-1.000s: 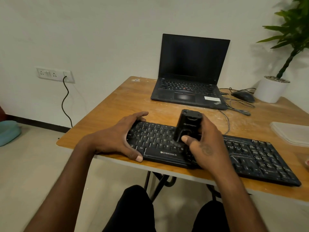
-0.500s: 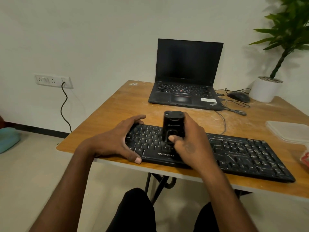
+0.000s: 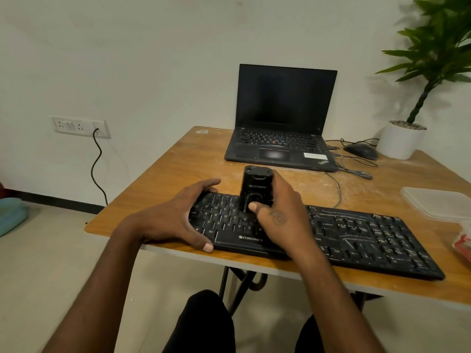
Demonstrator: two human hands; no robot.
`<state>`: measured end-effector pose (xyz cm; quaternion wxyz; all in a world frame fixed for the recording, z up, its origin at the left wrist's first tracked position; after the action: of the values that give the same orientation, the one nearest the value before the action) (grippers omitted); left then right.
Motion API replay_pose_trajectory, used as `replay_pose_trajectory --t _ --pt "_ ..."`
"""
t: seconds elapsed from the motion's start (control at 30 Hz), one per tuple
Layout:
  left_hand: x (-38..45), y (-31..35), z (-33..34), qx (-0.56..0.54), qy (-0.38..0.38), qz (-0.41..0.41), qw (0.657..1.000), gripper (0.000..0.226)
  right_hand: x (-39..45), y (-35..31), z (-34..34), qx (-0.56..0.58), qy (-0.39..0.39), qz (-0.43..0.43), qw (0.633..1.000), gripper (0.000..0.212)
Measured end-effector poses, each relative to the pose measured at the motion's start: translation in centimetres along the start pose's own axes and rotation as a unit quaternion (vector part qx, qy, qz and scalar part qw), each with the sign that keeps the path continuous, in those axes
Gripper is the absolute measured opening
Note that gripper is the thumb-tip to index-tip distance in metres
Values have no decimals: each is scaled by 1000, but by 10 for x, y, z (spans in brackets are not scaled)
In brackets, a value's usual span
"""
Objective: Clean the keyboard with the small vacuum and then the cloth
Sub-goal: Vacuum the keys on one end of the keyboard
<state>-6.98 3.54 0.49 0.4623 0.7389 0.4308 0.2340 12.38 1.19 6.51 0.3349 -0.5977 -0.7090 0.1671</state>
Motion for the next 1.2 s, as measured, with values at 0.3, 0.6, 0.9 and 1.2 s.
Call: replay_pose_trajectory --t 0.3,0.6,0.9,1.2 --pt "2 -3 -1 4 0 1 1000 129 3 6 -7 -38 49 15 998 57" --pt "3 -4 -1 6 -3 6 1000 130 7 30 -26 17 32 56 998 56" --pt "2 -2 -1 3 0 10 1000 130 28 -5 10 -15 32 15 999 56" --pt "2 -3 -1 5 -1 10 1000 131 22 34 -20 111 44 90 989 61"
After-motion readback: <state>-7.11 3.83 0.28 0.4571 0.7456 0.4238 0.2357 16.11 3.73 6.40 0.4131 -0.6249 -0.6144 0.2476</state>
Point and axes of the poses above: each hand's wrist, its own x-axis towards the middle knuckle, its own z-axis out of the palm, y = z × x, the point moved 10 cm from there along x, towards the middle knuckle, and after that the axes turned 11 degrees about -x, right-handed, at the moved point
